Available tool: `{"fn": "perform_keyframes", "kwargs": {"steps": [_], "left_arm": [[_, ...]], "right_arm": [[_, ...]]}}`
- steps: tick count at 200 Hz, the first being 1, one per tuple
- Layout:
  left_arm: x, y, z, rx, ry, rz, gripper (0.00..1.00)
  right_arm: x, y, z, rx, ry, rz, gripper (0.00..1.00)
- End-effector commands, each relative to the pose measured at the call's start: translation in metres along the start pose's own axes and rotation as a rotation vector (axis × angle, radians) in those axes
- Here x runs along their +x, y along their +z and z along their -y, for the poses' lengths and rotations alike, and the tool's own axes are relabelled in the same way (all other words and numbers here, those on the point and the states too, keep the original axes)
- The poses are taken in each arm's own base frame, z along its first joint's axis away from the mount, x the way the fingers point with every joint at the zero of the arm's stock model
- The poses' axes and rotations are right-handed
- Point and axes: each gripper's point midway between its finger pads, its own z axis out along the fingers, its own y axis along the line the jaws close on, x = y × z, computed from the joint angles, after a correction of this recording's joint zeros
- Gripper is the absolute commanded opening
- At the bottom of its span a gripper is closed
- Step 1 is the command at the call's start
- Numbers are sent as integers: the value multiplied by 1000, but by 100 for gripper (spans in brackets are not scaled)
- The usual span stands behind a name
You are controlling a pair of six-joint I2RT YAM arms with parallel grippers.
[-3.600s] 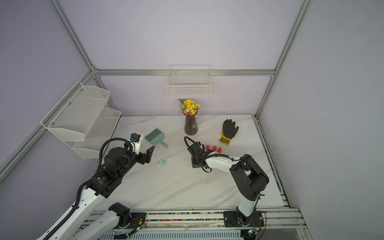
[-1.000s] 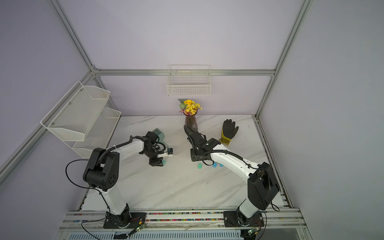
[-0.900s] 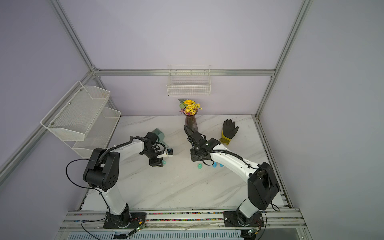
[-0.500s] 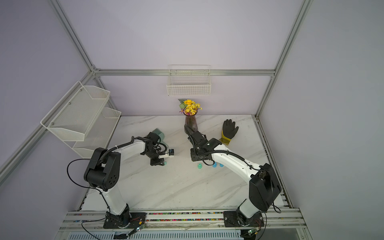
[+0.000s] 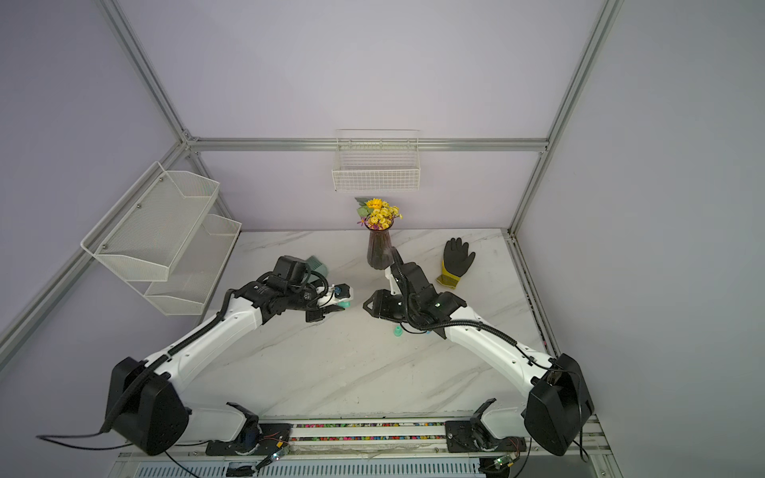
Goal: Close the stamp cap
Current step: Pick up the stamp from the center of the board.
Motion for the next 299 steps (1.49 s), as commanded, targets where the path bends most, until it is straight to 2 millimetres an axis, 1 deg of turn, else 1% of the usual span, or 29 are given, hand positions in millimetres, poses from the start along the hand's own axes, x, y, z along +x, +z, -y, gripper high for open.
{"fn": "perform_keyframes", "kwargs": {"steps": [1,23,44,63,82,126,145,168,184,197,221,228,242,263,266,278,289,299], "left_arm": [[-41,-14,4,0,28,185,16],[-62,-28,7,-8,45,246,16],[-73,-37,6,-23,59,280,16],[-78,-41,5,-32,64,296,15],[-81,-43,2,-47,65,300,15],[-82,-44,-6,-100,53,302,13],[-80,-46,-14,-150,49,294,12],[-79,-46,-16,-162,45,286,12],[-81,-46,-14,-149,47,299,12],[-82,-45,-14,-143,42,303,12],[-81,-44,-13,-137,42,304,13],[-80,-44,-13,-141,41,299,16],[-79,-46,-16,-161,31,288,34],[-74,-55,-20,-231,14,266,54],[-73,-56,-22,-248,8,263,57],[-68,-63,-24,-304,-3,252,65],[-63,-71,-24,-346,-10,241,69],[-59,-76,-25,-381,-27,227,71]], "right_arm": [[-11,-8,-51,-234,24,11,51],[-16,-10,-65,-316,28,27,51],[-18,-13,-77,-376,13,30,50],[-18,-15,-81,-400,10,29,48],[-16,-12,-79,-397,10,16,41],[-13,-9,-75,-386,20,4,37],[-12,-9,-71,-363,17,5,37],[-11,-9,-69,-356,16,5,31],[-12,-8,-70,-361,12,5,26],[-12,-7,-73,-372,13,-5,25],[-14,-7,-75,-380,15,2,14],[-14,-8,-75,-378,17,4,12],[-16,-7,-72,-362,19,12,11],[-26,-8,-63,-300,4,49,9],[-27,-1,-54,-267,11,39,8],[-36,3,-37,-186,2,52,7],[-45,6,-19,-86,-21,64,5],[-54,9,3,10,-39,65,5]]}}
